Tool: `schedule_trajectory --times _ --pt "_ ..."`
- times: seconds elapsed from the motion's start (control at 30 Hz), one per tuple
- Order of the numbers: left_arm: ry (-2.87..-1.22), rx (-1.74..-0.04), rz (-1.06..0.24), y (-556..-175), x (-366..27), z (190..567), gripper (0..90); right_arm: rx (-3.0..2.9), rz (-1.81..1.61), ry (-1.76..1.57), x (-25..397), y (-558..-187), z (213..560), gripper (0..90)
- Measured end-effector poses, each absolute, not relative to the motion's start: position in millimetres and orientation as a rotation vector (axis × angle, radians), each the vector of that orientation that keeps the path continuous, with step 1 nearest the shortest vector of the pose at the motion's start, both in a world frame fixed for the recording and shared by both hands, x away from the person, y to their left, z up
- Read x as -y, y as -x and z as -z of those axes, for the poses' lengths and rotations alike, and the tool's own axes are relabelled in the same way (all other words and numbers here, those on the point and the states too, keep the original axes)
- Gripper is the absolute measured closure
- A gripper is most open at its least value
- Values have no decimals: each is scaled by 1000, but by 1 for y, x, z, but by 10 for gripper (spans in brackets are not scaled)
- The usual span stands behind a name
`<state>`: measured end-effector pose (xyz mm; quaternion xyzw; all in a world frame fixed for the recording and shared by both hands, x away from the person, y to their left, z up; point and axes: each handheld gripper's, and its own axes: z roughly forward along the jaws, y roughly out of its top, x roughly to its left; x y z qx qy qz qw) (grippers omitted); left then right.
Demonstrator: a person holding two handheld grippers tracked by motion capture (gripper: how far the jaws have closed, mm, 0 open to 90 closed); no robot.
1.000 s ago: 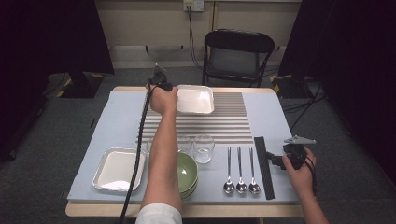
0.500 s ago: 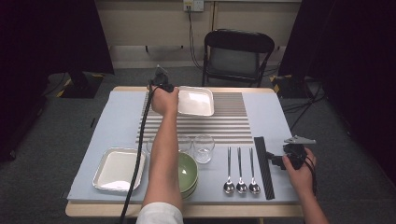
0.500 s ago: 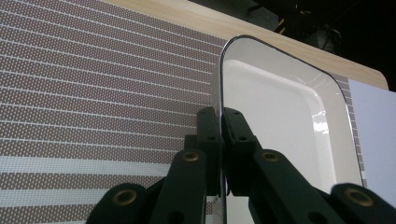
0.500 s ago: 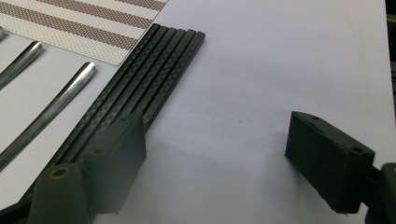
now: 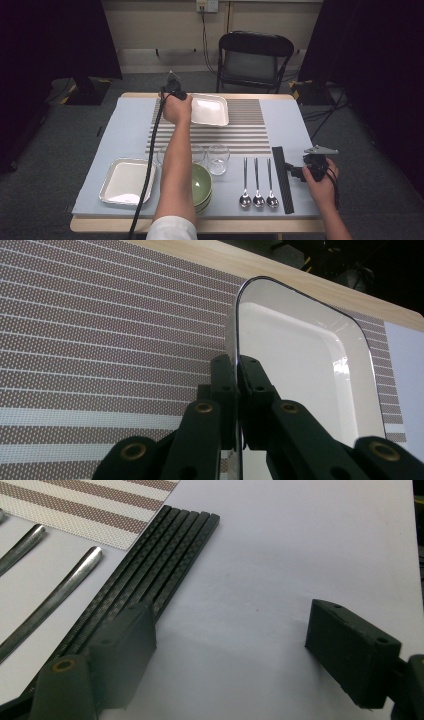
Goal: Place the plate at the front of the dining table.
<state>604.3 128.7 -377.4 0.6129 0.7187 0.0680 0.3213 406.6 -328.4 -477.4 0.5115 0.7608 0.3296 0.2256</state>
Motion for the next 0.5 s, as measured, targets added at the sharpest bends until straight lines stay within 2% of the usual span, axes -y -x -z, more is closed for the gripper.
schedule_trajectory --times 0.5 --pt "-1609 -1895 -168 -606 -128 382 869 -2098 -909 -1411 328 -407 477 194"
